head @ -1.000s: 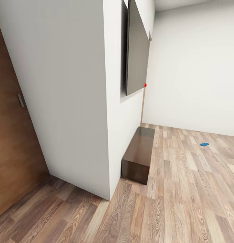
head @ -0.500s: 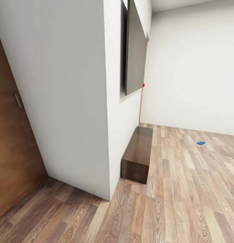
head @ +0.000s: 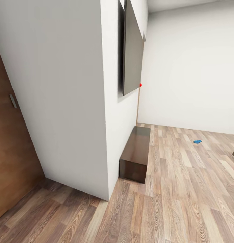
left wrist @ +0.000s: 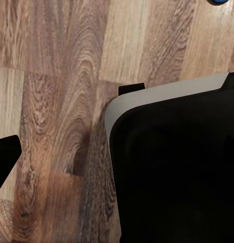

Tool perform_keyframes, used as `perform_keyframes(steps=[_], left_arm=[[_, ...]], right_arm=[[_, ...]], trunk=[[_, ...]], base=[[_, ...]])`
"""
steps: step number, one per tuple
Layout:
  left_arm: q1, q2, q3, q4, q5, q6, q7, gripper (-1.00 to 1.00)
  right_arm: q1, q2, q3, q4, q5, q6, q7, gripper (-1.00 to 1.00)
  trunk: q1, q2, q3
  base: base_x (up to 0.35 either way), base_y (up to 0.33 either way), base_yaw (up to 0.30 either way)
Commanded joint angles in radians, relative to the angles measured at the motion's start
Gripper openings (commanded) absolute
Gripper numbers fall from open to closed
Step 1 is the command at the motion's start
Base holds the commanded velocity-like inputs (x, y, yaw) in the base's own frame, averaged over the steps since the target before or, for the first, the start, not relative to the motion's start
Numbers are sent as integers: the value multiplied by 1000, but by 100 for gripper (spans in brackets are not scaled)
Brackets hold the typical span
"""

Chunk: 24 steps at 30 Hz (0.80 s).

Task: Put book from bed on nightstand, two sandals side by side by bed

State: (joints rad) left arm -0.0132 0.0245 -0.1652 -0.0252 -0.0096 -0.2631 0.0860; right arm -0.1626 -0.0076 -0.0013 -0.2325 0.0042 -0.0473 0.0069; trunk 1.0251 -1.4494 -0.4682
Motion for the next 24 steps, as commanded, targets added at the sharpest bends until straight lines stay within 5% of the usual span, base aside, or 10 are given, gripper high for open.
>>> perform_keyframes(steps=[1,10,24], left_arm=[[-1,0,-8,1,-1,-3,6,100],[0,0,-9,1,-1,-3,6,100],[0,0,-9,1,-1,-2,6,100]], right_arm=[[0,0,0,1,0,-3,1,100],[-1,0,0,1,0,-3,1,100],[-1,1,0,1,0,-3,1,100]], trunk=[[0,-1,-1],[0,-1,-1],[0,-1,-1]], base=[[0,6,-14],[0,3,-65],[0,1,-228]])
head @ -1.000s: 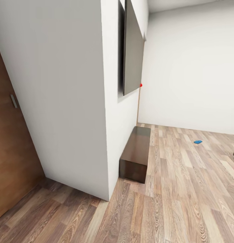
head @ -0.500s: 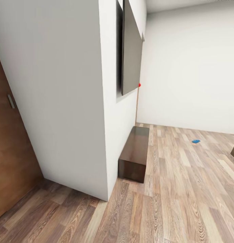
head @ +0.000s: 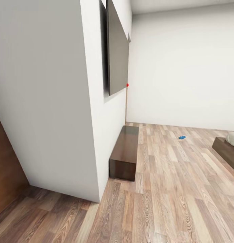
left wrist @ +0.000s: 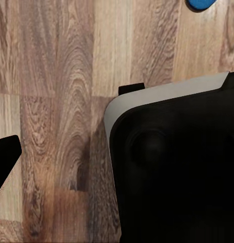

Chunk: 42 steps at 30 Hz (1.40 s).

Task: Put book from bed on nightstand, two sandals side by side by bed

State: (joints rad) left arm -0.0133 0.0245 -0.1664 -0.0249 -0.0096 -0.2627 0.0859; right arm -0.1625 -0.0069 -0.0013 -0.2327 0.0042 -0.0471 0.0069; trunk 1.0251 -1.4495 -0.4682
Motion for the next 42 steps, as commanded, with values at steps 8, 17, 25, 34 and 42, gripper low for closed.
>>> perform_keyframes(steps=[8,17,25,34,42], left_arm=[[0,0,-8,0,-1,-3,6,100],[0,0,-8,0,-1,-3,6,100],[0,0,-9,0,-1,-4,6,100],[0,0,-9,0,-1,-4,6,100],[0,0,-9,0,-1,-3,6,100]], right_arm=[[-1,1,0,1,0,-4,1,100],[0,2,0,2,0,-4,1,100],[-1,2,0,2,0,-4,1,100],[-1,2,0,2,0,-4,1,100],[-1,2,0,2,0,-3,1,100]], trunk=[[0,-1,-1],[0,-1,-1],[0,-1,-1],[0,-1,-1],[0,-1,-1]], base=[[0,0,-212],[0,0,-59],[0,0,-15],[0,0,-75],[0,0,-207]])
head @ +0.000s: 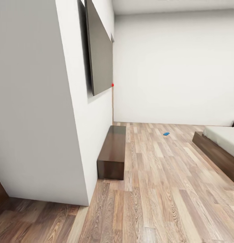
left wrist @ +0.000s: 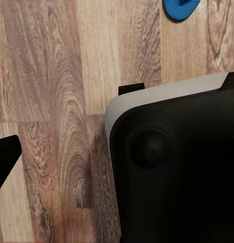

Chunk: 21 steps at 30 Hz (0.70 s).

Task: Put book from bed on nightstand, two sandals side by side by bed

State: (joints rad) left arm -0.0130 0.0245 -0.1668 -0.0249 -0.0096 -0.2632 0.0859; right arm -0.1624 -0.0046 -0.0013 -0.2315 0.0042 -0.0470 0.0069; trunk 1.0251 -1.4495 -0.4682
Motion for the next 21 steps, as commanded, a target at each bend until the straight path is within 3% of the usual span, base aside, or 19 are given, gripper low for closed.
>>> perform_keyframes(steps=[1,11,21], left_arm=[[0,0,-8,0,-1,-3,6,100],[0,0,-8,0,-1,-3,6,100],[0,0,-8,0,-1,-3,6,100]], right_arm=[[-1,0,0,1,0,-3,1,100],[-1,0,0,1,0,-4,1,100],[-1,0,0,1,0,-4,1,100]], trunk=[[0,-1,-1],[0,-1,-1],[0,-1,-1]], base=[[0,0,-245],[0,0,-246],[0,0,-92]])
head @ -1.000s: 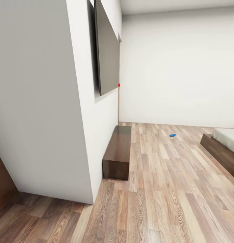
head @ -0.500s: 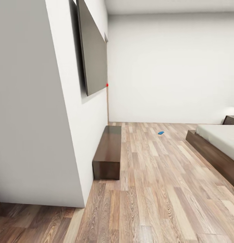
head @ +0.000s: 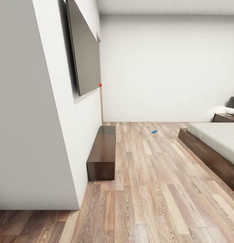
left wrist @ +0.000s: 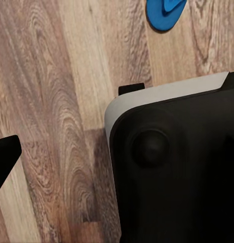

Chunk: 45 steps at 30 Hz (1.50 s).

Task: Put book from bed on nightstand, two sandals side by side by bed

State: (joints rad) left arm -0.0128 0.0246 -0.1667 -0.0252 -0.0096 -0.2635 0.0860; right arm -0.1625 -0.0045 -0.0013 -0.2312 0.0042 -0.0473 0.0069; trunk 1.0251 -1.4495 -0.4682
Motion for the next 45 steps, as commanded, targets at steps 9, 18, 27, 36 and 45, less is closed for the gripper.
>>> perform_keyframes(steps=[9,18,27,36,45], left_arm=[[0,0,-8,1,-1,-3,6,100],[0,0,-8,1,-1,-2,6,100],[-1,0,-8,1,-1,-3,6,100],[-1,0,-8,1,-1,-2,6,100],[0,0,-8,1,-1,-3,6,100]], right_arm=[[0,0,0,1,0,-3,1,100],[0,0,0,1,0,-3,1,100],[0,0,0,1,0,-3,1,100],[-1,0,0,1,0,-3,1,100],[0,0,0,1,0,-3,1,100]], trunk=[[0,-1,-1],[0,-1,-1],[0,-1,-1],[0,-1,-1],[0,-1,-1]], base=[[0,0,-20],[0,0,-74],[0,0,-165],[0,19,-70],[0,24,-17]])
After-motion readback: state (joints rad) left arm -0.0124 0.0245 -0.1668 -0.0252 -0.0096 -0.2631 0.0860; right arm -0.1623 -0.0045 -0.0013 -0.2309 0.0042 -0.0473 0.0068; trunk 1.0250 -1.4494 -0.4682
